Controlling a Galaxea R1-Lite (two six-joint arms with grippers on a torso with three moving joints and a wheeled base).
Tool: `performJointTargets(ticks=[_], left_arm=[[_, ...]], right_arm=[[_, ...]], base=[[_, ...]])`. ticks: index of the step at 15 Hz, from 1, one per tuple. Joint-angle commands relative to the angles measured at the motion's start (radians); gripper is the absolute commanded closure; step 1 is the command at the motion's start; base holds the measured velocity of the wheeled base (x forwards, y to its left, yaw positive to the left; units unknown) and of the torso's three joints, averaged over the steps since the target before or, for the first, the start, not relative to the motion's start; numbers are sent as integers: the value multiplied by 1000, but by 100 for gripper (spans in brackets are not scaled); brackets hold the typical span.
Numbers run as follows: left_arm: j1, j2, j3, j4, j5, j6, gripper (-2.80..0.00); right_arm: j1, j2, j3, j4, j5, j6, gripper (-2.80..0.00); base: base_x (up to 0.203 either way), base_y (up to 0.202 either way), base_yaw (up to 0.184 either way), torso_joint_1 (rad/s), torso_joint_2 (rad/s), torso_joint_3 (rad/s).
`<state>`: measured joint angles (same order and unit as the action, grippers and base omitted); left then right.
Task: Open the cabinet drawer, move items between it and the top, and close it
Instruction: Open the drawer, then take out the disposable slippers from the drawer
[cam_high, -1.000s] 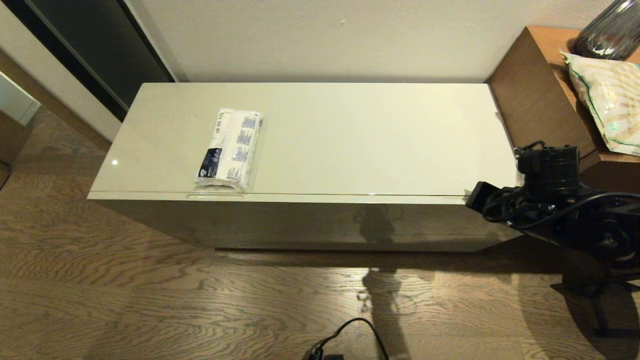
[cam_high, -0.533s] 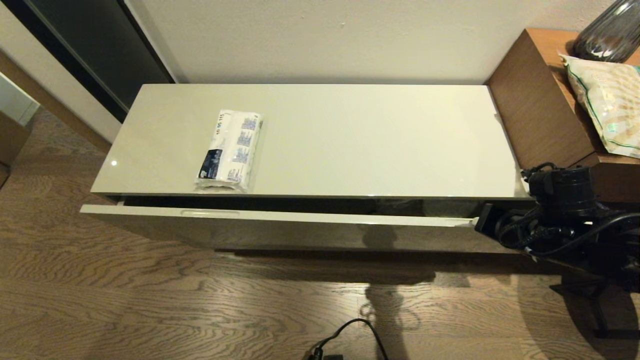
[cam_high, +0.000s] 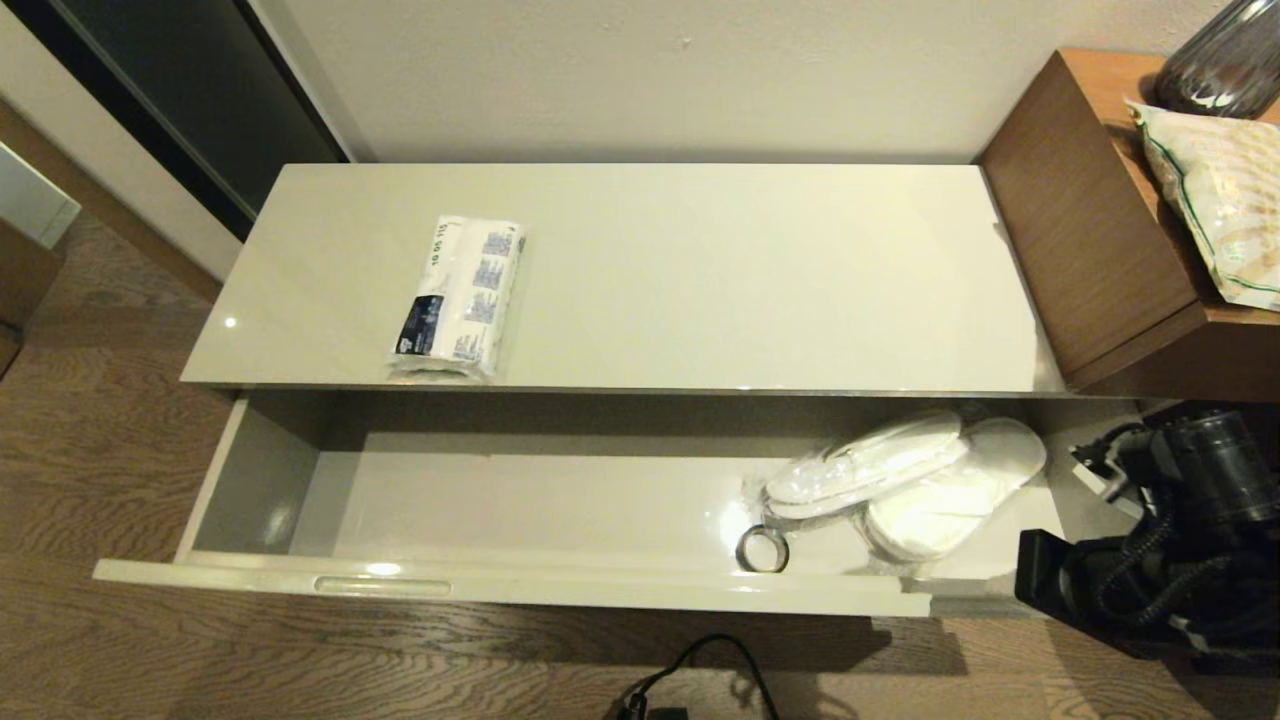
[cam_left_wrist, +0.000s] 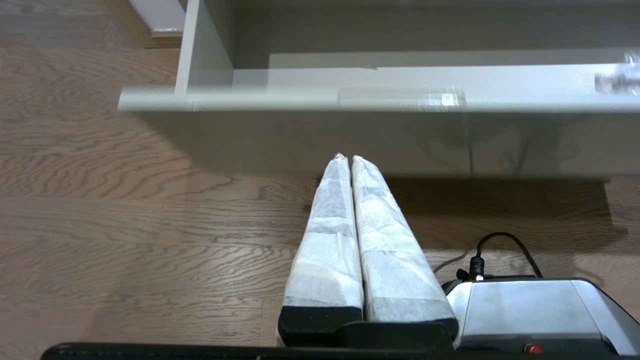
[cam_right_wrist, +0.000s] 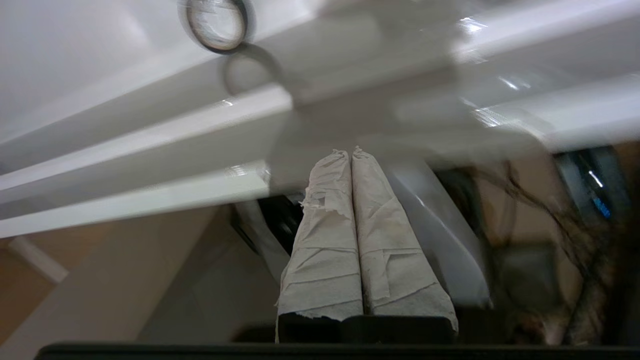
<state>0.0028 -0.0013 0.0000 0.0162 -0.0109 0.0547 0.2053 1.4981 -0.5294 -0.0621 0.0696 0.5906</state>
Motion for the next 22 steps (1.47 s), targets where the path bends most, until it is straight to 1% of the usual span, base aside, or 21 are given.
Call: performJointTargets(ticks=[1,2,3,4,5,6,9,13,15,16,19,21,22], left_arm=[[0,1,0,-1,0,1,0],[0,1,0,-1,0,1,0],[0,1,0,-1,0,1,0],[0,1,0,-1,0,1,0],[0,1,0,-1,0,1,0],[0,1,0,-1,0,1,0],[0,1,0,-1,0,1,0],[0,1,0,-1,0,1,0],[0,1,0,-1,0,1,0],[0,1,0,-1,0,1,0],[0,1,0,-1,0,1,0],[0,1,0,-1,0,1,0],[0,1,0,-1,0,1,0]], right_arm=[[-1,-200,25,71,-4,-2,0],[-1,-256,-2,179,-4,-5,0],[-1,-312,-65,316,0,-7,0],[-1,-357,-116,412,11,-8,0],[-1,-396,-162,483,28,-9,0],[-3,-413,-184,511,34,-10,0],[-4,-389,-207,497,24,-8,0],[-4,-249,-222,430,-40,-3,0],[-3,-176,-238,396,-93,5,0],[0,-167,-262,396,-98,17,0],[5,-145,-293,408,-93,23,0],[6,-151,-283,412,-86,13,0],[8,-151,-278,408,-49,6,0]], base=[[0,0,0,0,0,0],[0,0,0,0,0,0],[0,0,0,0,0,0],[0,0,0,0,0,0],[0,0,0,0,0,0],[0,0,0,0,0,0],[0,0,0,0,0,0],[0,0,0,0,0,0],[0,0,0,0,0,0],[0,0,0,0,0,0],[0,0,0,0,0,0],[0,0,0,0,0,0],[0,0,0,0,0,0]])
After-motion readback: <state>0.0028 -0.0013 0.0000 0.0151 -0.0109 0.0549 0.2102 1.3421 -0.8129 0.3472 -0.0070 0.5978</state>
